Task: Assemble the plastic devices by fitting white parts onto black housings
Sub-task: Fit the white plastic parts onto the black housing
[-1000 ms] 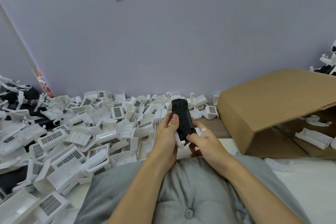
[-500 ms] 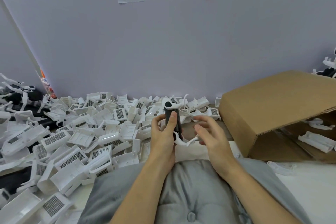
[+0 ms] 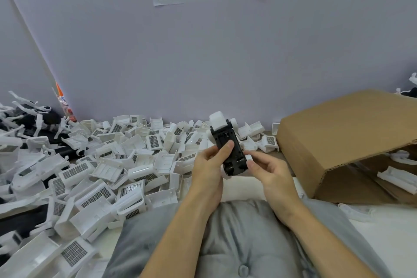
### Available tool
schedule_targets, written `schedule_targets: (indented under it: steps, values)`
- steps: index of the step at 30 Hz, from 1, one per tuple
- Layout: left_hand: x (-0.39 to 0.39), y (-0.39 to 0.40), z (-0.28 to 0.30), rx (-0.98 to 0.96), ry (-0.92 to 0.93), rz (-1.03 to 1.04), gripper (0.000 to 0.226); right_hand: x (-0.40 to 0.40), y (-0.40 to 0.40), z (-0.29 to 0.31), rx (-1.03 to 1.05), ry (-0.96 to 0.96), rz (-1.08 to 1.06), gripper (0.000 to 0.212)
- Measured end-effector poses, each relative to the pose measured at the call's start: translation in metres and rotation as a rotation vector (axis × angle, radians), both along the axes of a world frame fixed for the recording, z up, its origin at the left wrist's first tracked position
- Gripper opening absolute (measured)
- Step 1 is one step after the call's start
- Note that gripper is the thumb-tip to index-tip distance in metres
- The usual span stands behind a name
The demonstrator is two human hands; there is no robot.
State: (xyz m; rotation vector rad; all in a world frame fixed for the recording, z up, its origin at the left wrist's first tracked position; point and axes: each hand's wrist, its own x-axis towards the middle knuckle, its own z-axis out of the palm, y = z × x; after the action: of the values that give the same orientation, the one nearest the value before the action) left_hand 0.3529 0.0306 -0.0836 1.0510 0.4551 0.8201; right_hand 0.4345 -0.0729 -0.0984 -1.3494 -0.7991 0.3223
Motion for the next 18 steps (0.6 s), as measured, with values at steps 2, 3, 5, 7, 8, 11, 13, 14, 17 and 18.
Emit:
schedule_targets:
  steps: [2, 3, 5, 7, 8, 11, 13, 14, 17, 18]
  values:
    - [-0.004, 0.000, 0.007, 0.069, 0.066, -0.069, 0.032, 0.001, -0.002, 0.003, 0.037, 0.082, 0.087, 0.024]
    - [-0.006, 0.000, 0.009, 0.099, 0.098, -0.088, 0.030, 0.000, -0.002, 0.004, 0.049, 0.084, 0.120, 0.024]
    - [-0.009, 0.002, 0.014, 0.115, 0.101, -0.098, 0.029, -0.004, -0.002, 0.005, 0.061, 0.036, 0.135, 0.024]
    - [-0.011, 0.004, 0.023, 0.033, 0.030, -0.066, 0.023, -0.008, 0.001, 0.004, 0.061, -0.024, 0.084, 0.024]
    - [-0.013, 0.007, 0.028, -0.037, -0.021, -0.031, 0.018, -0.009, 0.003, 0.003, 0.051, -0.043, 0.036, 0.021]
    - [-0.024, 0.023, 0.042, -0.198, -0.144, 0.153, 0.006, -0.014, 0.005, 0.000, -0.069, -0.144, -0.026, 0.018]
    - [-0.036, 0.037, 0.048, -0.228, -0.187, 0.270, 0.008, -0.018, 0.007, -0.004, -0.237, -0.374, 0.021, 0.019]
    - [-0.043, 0.043, 0.050, -0.242, -0.207, 0.305, 0.011, -0.020, 0.008, -0.006, -0.328, -0.500, 0.060, 0.021]
    - [-0.055, 0.054, 0.052, -0.246, -0.239, 0.342, 0.010, -0.022, 0.008, -0.009, -0.520, -0.694, 0.129, 0.029]
    - [-0.057, 0.055, 0.052, -0.233, -0.224, 0.353, 0.010, -0.023, 0.007, -0.008, -0.557, -0.719, 0.145, 0.030]
